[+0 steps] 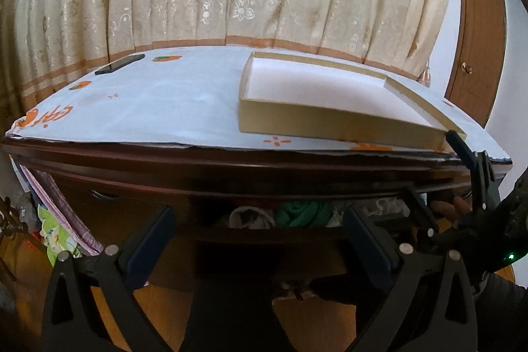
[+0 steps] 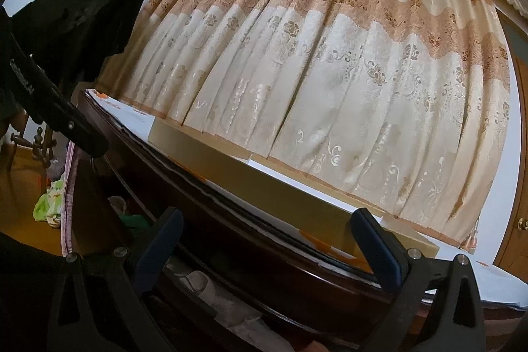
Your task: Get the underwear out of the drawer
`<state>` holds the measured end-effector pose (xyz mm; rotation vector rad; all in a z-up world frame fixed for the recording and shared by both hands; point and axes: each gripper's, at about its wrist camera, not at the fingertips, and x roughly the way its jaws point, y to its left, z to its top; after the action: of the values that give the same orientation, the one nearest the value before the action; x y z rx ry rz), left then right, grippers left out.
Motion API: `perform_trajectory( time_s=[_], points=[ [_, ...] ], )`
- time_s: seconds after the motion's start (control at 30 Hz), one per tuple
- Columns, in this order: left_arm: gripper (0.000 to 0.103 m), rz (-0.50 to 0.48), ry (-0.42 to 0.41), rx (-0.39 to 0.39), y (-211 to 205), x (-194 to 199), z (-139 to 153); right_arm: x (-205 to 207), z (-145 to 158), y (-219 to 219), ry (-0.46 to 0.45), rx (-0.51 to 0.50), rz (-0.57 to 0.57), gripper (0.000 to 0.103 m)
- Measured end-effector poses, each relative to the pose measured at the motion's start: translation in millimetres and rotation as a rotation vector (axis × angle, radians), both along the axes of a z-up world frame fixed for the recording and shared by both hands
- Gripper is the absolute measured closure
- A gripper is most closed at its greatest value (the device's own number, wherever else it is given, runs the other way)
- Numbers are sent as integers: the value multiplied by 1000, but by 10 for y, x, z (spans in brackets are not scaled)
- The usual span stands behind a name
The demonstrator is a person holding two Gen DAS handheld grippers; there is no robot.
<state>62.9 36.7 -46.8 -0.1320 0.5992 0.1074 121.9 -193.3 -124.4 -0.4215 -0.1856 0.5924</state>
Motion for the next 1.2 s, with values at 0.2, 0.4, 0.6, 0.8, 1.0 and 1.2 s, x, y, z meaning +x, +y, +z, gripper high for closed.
perform_trajectory(
  time_s=[0.2,0.4,0.6,0.8,1.0,1.2],
  points=[
    [0,16,8,-11,31,-47,-4,-18,22,-21,19,-12,-10,1],
    [0,10,10,-13,37,-105,9,-102,23,-29,28,-23,-15,1],
    [0,2,3,-13,30,-173,23,-165,54,-56,49,-18,-18,1],
    [0,-4,-1,-13,22,-216,57,-224,49,-59,70,-25,-20,1],
    [0,-11,-12,-8,6,-265,103,-298,54,-104,92,-23,-27,1],
    [0,-18,-29,-7,-4,-326,155,-405,62,-135,104,-23,-32,1]
  ],
)
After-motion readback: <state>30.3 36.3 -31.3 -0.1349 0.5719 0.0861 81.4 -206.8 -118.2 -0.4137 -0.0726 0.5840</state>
